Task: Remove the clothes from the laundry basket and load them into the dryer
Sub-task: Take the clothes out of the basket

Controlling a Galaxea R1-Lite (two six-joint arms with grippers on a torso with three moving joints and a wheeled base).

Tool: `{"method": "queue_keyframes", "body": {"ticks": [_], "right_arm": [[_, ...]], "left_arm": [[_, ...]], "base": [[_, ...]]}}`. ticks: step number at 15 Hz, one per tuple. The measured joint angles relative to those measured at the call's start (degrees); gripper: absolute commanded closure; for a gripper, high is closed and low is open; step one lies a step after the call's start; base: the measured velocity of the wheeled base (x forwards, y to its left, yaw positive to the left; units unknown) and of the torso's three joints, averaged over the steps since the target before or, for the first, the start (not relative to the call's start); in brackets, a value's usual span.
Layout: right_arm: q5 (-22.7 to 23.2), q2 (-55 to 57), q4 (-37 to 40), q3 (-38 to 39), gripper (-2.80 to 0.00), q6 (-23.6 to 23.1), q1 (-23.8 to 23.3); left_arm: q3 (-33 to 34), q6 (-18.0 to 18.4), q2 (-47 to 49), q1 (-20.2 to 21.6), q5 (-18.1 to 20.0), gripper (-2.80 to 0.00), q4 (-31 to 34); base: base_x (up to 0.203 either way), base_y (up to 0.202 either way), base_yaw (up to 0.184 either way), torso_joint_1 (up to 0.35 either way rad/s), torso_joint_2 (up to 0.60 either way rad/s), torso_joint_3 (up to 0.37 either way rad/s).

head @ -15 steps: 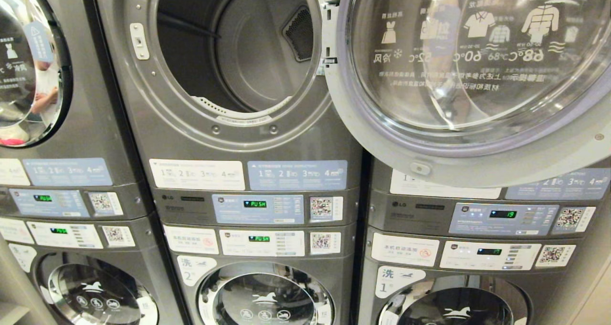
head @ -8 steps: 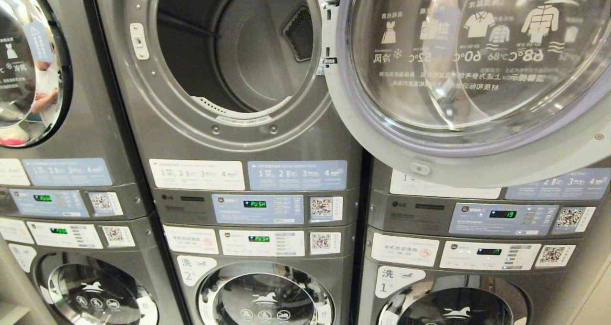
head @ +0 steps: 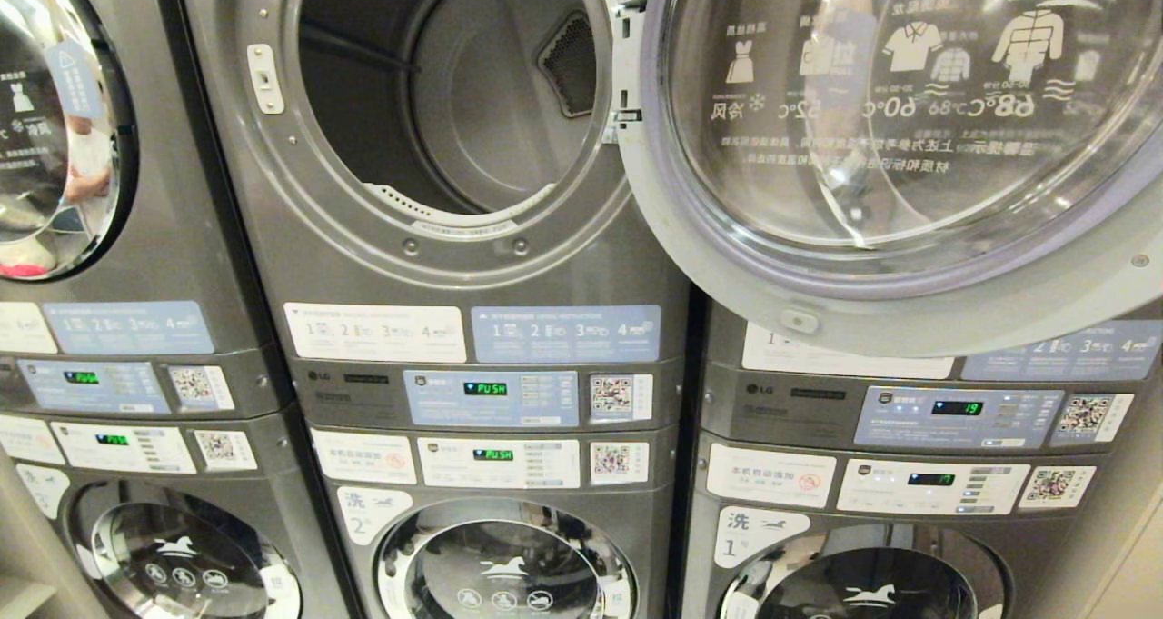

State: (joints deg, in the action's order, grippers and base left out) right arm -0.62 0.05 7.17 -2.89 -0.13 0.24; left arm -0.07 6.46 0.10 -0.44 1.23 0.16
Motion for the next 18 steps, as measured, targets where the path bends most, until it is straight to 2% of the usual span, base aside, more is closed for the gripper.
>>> {"method": "queue_keyframes", "body": {"ticks": [18], "right_arm": [[0.18,-0.02,-0.01,0.0,0.0,0.23,0.0]], "left_arm": [[-0.02,-1.08,-0.02,0.0,0.04,0.0,0.0]], "base": [[0.0,0.0,0.0,0.0,0.0,0.0]]}}
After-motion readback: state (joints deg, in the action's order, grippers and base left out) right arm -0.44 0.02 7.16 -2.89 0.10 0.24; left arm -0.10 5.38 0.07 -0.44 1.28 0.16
